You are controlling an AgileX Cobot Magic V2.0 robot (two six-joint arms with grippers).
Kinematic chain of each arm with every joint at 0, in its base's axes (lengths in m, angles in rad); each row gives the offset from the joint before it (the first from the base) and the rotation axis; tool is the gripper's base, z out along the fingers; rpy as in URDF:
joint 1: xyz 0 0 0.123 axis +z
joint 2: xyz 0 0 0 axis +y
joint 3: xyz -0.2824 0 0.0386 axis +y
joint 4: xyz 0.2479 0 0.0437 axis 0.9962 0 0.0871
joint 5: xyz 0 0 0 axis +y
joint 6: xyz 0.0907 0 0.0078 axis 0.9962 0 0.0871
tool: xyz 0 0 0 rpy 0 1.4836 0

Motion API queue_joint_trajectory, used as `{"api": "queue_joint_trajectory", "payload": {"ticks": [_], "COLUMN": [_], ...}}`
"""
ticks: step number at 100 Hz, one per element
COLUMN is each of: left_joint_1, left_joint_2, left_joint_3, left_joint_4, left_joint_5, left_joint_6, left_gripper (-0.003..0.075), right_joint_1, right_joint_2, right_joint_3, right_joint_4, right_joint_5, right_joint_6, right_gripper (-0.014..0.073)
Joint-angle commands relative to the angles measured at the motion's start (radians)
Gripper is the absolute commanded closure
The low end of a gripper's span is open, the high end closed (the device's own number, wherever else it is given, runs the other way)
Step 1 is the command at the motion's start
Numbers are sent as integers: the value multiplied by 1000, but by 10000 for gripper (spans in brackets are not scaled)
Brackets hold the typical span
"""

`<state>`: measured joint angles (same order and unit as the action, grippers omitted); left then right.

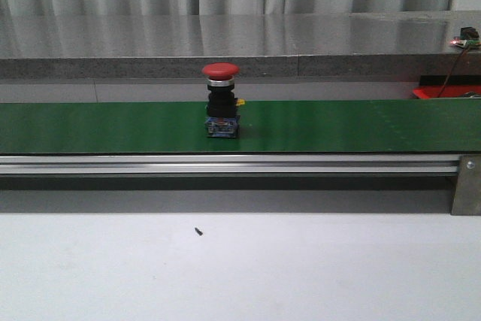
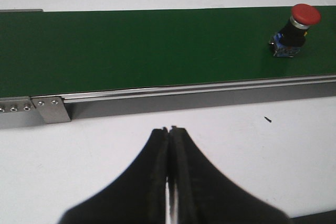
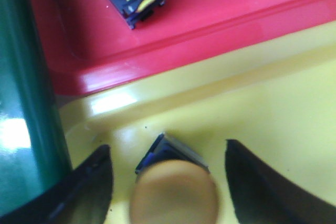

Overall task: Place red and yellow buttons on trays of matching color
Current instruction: 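Carry the yellow button over the yellow tray and release it, then grasp the red button arriving at the belt end with the right gripper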

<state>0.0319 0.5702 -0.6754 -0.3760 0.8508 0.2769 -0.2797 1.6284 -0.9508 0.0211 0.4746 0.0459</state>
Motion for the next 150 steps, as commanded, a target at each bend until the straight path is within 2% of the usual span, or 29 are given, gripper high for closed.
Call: {"api": "queue_joint_trajectory", "payload": {"ticks": [1,40,48,67,104,121,150], "left_joint_1": [-8,-8,-8,-8,-8,-8,-8], "left_joint_2": [3,3,3,3,3,3,3], "left_joint_3": [-25,-25,-25,-25,-25,-25,-25], "left_joint_4": [-22,-22,-22,-22,-22,-22,-22], "left_joint_5": [-54,-54,-54,-54,-54,-54,-54], "left_joint_6": [-7,-7,-7,-7,-7,-7,-7], "left_gripper": [740,740,740,740,740,740,740], "right_joint_1": [-7,-7,9,101,337,406,517], "right_joint_2": [-35,-156,-202,-276,-272,-229,-131], "right_joint_3": [-22,-27,-27,-45,-127,-168,-265], "right_joint_4": [2,-4,-4,48,191,226,233], "right_joint_5": [-46,-37,-21,50,199,275,326], "right_joint_6": [1,-1,-54,-270,-482,-523,-525], "right_gripper": [64,64,65,65,65,65,65]}}
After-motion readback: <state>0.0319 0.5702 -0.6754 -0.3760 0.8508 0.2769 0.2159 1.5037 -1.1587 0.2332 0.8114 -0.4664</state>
